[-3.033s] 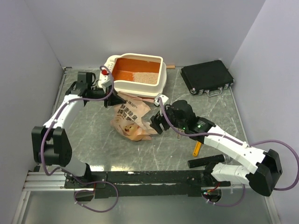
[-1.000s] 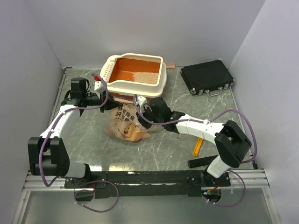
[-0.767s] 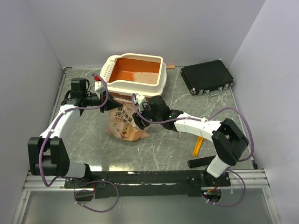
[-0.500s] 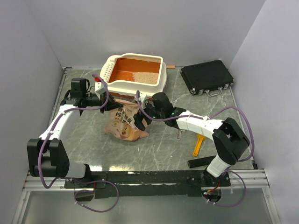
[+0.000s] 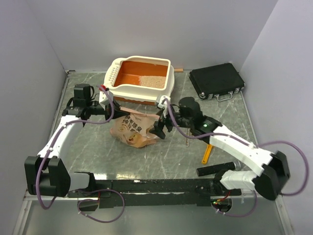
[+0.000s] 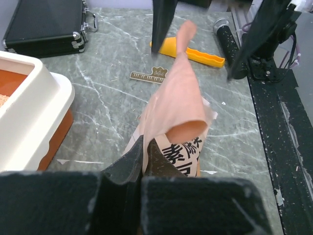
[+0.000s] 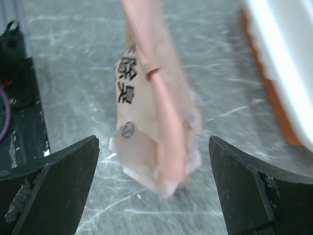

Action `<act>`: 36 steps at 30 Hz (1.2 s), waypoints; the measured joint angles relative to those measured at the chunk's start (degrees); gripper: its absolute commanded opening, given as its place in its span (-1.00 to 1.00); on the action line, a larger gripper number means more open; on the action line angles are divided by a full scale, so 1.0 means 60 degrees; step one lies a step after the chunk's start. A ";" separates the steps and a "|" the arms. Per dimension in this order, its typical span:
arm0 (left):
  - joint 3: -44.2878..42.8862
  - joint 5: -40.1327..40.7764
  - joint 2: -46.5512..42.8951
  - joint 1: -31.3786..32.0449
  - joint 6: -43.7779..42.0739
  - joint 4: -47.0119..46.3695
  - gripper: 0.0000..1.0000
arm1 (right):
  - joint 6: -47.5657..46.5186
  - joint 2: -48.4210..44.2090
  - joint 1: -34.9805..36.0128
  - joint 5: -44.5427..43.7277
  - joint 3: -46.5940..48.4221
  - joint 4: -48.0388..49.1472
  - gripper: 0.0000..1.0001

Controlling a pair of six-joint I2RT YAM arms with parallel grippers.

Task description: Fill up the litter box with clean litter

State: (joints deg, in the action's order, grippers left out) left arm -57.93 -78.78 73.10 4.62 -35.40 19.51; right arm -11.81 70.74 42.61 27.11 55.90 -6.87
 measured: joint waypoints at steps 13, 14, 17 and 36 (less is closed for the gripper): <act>0.1479 0.0903 -0.1111 0.0029 0.1504 -0.1945 -0.57 | 0.3891 -0.2014 -0.0546 -0.5461 0.0080 -0.2528 0.99; 0.1552 0.1107 -0.1191 0.0047 0.1636 -0.2069 -0.53 | 0.4197 -0.1858 -0.0601 -0.5741 0.0080 -0.2827 0.99; 0.1577 0.1825 -0.1421 0.0204 0.2047 -0.2335 -0.18 | 0.5523 -0.1100 -0.0678 -0.7089 0.0036 -0.3978 0.99; 0.1035 0.9140 -0.4524 0.1683 0.7548 -0.0991 0.94 | 1.1271 -0.0299 -0.2492 -0.9424 -0.1541 -0.8098 0.82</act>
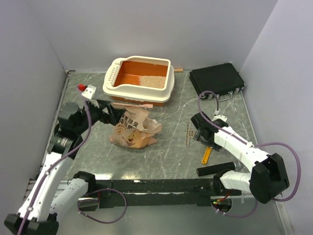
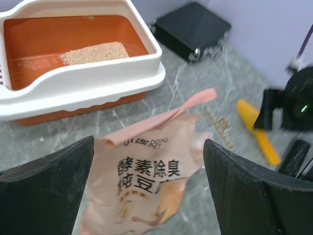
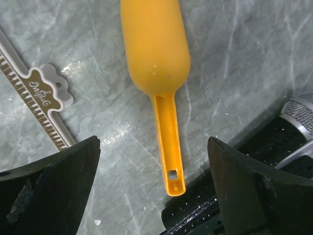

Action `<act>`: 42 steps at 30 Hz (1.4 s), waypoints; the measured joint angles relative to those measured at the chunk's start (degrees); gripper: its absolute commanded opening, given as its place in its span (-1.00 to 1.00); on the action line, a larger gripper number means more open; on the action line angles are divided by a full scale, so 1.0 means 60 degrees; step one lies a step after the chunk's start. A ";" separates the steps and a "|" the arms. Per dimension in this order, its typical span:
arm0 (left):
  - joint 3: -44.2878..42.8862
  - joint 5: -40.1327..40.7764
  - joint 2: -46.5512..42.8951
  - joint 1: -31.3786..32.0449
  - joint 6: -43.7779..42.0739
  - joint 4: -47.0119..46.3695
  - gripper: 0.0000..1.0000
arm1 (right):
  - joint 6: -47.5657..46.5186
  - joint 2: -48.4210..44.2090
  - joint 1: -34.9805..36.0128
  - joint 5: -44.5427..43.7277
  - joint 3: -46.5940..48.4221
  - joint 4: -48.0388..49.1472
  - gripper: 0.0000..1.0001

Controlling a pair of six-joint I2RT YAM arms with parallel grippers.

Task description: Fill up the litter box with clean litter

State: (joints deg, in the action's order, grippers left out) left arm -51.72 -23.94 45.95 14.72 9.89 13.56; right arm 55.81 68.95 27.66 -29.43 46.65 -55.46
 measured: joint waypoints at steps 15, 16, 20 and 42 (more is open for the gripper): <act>0.1956 0.0616 -0.0688 0.0000 0.2306 0.0127 0.93 | -0.0521 0.0331 -0.0098 0.1147 -0.0947 0.1734 0.49; 0.1956 0.0612 -0.0729 0.0000 0.2302 0.0168 0.93 | -0.0506 0.0506 -0.0098 0.1166 -0.0947 0.1763 0.48; 0.1956 0.0612 -0.1104 0.0000 0.2299 0.0146 0.94 | -0.0448 0.0918 -0.0098 0.1224 -0.0954 0.1814 0.49; 0.1956 0.0612 -0.1082 0.0000 0.2291 0.0153 0.94 | -0.0237 0.0641 -0.0109 0.1388 -0.1876 0.2284 -1.00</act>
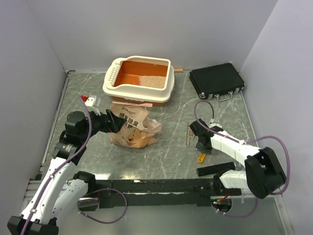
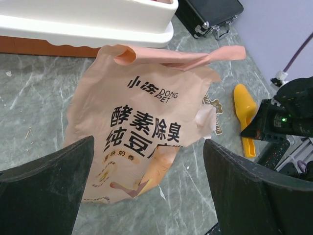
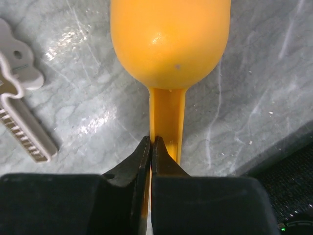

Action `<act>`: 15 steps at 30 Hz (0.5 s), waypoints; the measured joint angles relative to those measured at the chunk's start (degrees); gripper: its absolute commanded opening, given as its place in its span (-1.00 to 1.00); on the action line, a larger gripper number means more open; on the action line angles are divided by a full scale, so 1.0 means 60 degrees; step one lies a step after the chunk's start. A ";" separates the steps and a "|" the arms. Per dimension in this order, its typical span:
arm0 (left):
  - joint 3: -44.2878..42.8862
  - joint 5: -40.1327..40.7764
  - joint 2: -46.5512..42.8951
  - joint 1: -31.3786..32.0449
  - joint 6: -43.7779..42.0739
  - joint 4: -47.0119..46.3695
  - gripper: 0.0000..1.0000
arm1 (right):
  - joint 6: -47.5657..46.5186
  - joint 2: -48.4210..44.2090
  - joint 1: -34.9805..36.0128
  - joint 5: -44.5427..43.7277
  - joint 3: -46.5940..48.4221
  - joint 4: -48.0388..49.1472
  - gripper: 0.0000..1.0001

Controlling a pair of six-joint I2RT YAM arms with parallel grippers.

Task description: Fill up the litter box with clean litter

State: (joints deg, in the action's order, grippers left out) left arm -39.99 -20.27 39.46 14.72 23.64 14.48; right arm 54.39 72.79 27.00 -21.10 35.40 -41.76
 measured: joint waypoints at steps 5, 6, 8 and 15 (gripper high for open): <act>0.0189 -0.0652 -0.0142 0.0000 0.0193 -0.0433 0.94 | -0.0266 -0.1330 0.0452 -0.0266 0.0229 -0.0554 -1.00; 0.0328 -0.0998 -0.0248 0.0000 0.0302 -0.0729 0.94 | -0.0423 -0.1628 0.0667 -0.0295 0.0390 -0.0637 -1.00; 0.0619 -0.1632 -0.0495 0.0000 0.0605 -0.1264 0.93 | -0.0918 -0.2269 0.1133 -0.0142 0.0885 -0.0765 -1.00; 0.0761 -0.4317 -0.0299 0.0015 0.0994 -0.2601 0.93 | -0.3246 -0.4350 0.1825 0.2313 0.2736 -0.0313 -1.00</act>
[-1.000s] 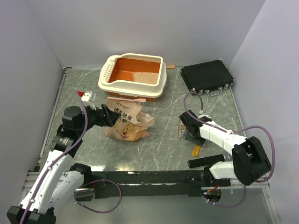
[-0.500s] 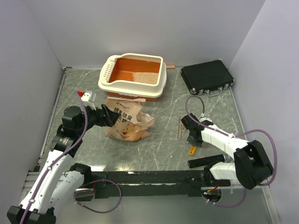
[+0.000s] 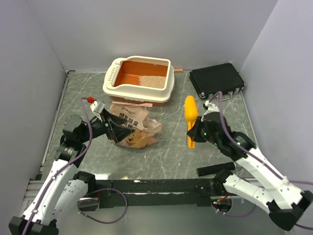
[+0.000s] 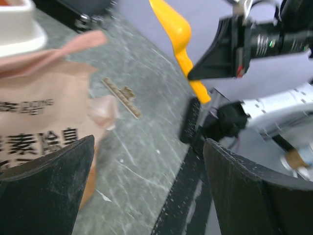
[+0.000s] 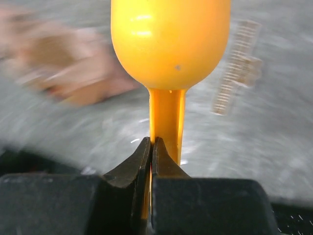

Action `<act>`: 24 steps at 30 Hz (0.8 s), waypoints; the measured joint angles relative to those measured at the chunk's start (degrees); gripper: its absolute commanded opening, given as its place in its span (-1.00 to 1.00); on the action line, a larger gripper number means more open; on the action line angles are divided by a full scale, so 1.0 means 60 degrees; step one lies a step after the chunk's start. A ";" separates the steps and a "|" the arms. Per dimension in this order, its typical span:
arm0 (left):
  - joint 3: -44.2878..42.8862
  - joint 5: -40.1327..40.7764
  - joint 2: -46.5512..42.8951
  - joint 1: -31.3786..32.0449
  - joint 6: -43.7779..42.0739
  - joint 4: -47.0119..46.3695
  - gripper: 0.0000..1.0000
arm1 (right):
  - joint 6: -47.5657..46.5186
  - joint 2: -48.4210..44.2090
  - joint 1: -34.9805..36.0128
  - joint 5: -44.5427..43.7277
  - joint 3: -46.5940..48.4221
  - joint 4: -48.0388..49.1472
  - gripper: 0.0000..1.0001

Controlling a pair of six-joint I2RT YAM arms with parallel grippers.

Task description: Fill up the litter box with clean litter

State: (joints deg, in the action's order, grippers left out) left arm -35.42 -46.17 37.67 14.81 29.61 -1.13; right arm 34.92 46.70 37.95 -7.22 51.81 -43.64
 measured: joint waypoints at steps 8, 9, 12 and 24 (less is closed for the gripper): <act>-0.0051 -0.1381 -0.0390 0.0346 -0.0882 -0.0171 0.94 | -0.1457 -0.0601 0.0025 0.5377 0.0576 0.0270 -1.00; -0.0051 -0.1494 -0.0495 0.0368 -0.1024 -0.0208 0.94 | -0.1479 -0.0605 0.0025 0.6040 0.0521 0.0375 -1.00; -0.0055 -0.1741 -0.0951 0.0506 -0.1636 -0.0157 0.94 | -0.1220 -0.0707 0.0033 0.7978 0.0040 0.1115 -1.00; 0.0080 -0.2259 -0.1945 0.1486 -0.2783 -0.0186 0.94 | 0.2197 -0.1344 0.1592 1.1471 -0.2087 0.6003 -1.00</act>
State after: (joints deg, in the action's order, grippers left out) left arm -34.94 -59.72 26.00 23.73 12.91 -2.24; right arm 48.10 38.63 47.51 61.60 39.29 -7.62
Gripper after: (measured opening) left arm 0.969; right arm 0.018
